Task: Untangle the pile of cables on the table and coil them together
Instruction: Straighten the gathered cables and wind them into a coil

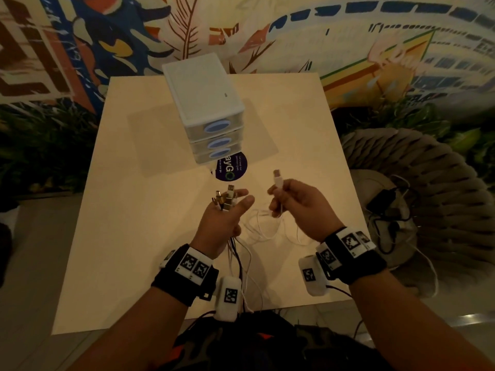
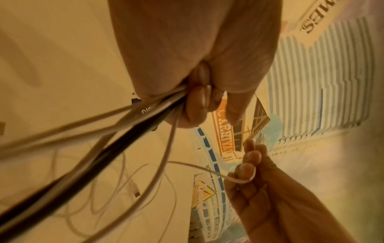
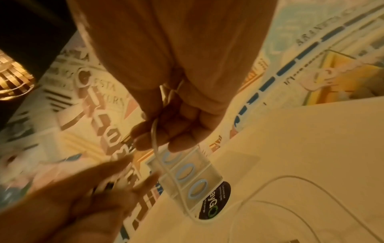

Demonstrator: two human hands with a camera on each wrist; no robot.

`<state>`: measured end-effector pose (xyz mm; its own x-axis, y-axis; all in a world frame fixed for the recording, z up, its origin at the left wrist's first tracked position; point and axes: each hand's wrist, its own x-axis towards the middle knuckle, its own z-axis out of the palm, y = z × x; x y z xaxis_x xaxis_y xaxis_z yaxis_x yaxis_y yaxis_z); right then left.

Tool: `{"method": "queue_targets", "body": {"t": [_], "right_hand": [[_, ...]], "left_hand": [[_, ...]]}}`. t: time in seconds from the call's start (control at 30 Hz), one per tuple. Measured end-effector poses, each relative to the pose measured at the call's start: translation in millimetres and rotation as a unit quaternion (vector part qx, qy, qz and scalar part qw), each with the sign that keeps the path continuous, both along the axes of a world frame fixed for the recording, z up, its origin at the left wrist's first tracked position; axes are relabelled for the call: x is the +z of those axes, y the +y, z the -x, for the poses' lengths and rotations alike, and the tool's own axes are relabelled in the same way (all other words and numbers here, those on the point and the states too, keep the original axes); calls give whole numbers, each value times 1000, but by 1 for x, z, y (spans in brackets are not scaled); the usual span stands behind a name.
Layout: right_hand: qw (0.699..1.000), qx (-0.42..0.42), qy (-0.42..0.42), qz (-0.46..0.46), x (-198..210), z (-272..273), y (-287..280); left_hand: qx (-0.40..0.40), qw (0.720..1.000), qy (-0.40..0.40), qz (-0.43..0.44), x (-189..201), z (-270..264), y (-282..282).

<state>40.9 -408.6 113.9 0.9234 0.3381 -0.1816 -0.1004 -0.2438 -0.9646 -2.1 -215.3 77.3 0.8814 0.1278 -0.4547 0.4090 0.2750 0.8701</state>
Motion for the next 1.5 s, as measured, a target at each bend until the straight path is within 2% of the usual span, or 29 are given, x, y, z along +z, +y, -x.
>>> {"method": "queue_targets", "body": {"t": [0.1, 0.17, 0.27, 0.4, 0.5, 0.67, 0.77, 0.83, 0.9, 1.0, 1.1, 1.17, 1.23, 1.3, 1.4, 1.5], "right_hand": [[985, 77, -66, 140, 7, 14, 16], [967, 109, -112, 204, 8, 20, 27], [956, 118, -147, 226, 3, 23, 37], [937, 156, -160, 270, -8, 22, 22], [936, 150, -127, 292, -20, 23, -9], [929, 133, -50, 342, -54, 38, -62], [933, 87, 17, 348, -77, 49, -97], [943, 27, 66, 324, -87, 56, -117], [953, -14, 96, 289, -85, 61, -127], [961, 4, 97, 259, -65, 58, -119], [966, 48, 78, 240, -33, 47, -87], [972, 71, 48, 221, -13, 39, -61], [976, 85, 9, 198, 4, 34, -37], [978, 98, -29, 183, 15, 30, -18], [979, 107, -66, 162, 22, 26, -9], [972, 126, -94, 173, 12, 24, -19]], "left_hand": [[-64, 995, -32, 69, 10, 3, -2], [-92, 991, -66, 64, 18, 5, -5], [-58, 996, -57, 37, 23, 4, -8], [17, 998, -34, 56, 21, -1, -3], [72, 995, -44, 58, 21, -8, 6], [117, 987, -72, 87, 26, -16, 21], [166, 980, -77, 75, 30, -24, 37], [181, 977, -81, 74, 32, -26, 47], [160, 982, -85, 56, 36, -25, 51], [65, 994, -81, 34, 45, -17, 38], [-61, 994, -60, -61, 53, -10, 13], [-128, 975, -90, -155, 56, -6, -5], [-155, 955, -135, -214, 56, -3, -19], [-175, 947, -149, -226, 54, -3, -26], [-195, 945, -125, -232, 55, -3, -24], [-162, 950, -99, -248, 55, -3, -11]]}}
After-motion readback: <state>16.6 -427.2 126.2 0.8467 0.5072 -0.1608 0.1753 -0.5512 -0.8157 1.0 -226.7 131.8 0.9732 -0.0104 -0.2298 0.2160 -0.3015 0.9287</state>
